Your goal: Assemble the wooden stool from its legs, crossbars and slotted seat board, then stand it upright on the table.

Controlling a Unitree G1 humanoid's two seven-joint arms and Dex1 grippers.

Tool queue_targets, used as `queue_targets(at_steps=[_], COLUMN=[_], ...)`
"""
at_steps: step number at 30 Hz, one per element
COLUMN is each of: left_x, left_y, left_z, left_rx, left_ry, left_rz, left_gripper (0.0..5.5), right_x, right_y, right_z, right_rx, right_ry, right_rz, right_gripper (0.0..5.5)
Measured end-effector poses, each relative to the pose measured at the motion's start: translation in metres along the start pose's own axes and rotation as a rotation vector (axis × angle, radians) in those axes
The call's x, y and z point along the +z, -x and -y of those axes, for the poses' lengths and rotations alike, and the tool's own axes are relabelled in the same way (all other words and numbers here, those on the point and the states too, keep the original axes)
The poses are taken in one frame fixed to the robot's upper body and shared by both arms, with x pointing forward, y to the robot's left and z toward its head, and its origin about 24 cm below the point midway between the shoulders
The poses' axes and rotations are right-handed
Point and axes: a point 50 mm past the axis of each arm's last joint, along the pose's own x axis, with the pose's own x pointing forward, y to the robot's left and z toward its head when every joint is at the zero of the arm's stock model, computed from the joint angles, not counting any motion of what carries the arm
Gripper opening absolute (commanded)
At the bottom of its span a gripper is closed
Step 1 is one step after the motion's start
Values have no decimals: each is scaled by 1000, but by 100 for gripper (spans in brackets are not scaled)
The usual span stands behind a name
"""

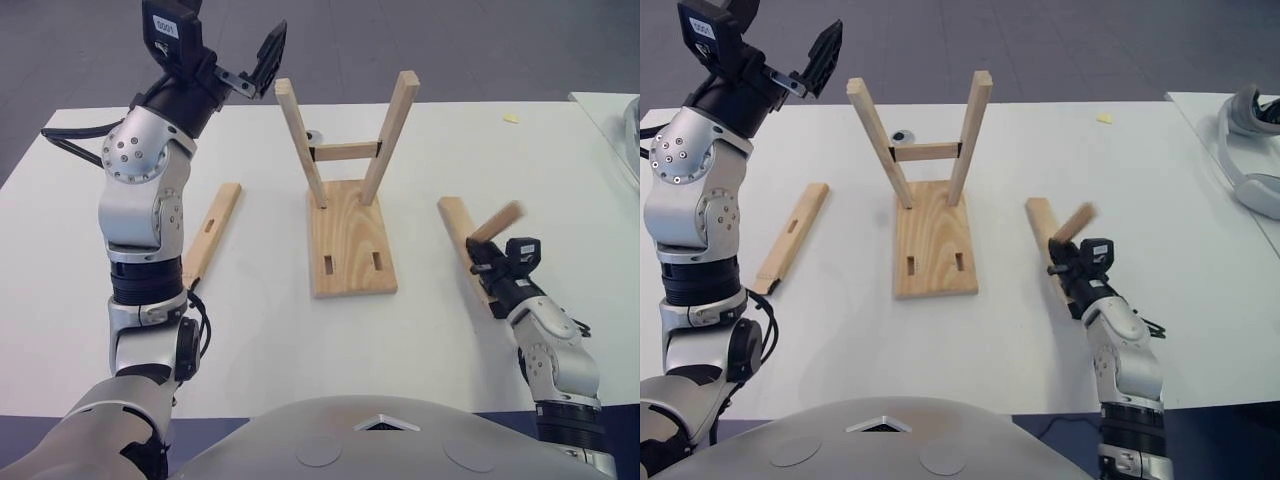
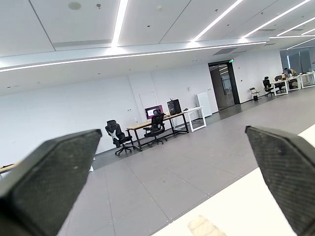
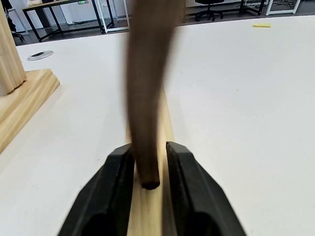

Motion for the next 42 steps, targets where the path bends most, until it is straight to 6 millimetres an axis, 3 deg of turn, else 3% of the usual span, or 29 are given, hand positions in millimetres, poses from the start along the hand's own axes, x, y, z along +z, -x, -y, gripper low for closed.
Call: queue_targets(at_steps=[9,20,26,32,35,39,40,42], left_x=[0,-5,-5,-6,-14,-31,-35,-43], left_y=[0,2,3,2,3,6,9,14], left_z=[0,3,4,5,8,25,32,46], left_rx=[5,17,17,14,30,112,144,144], left_ry=[3,18,22,40,176,512,573,646], left_rz=[0,-9,-7,-10,-78,-215,-267,-356], left_gripper=[540,540,540,540,540,540,540,540], right_x=[0,6,6,5,6,12,22,65], right_y=[0,-2,-3,-4,-5,-11,-13,-23], right_z=[1,8,10,10,10,7,7,2], right_rx=[2,64,52,32,19,3,5,40], right_ry=[3,70,71,63,59,11,-7,-11], right_rz=[-17,-180,-205,-192,-181,-129,-85,91], right_gripper=[320,320,213,207,207,207,207,207])
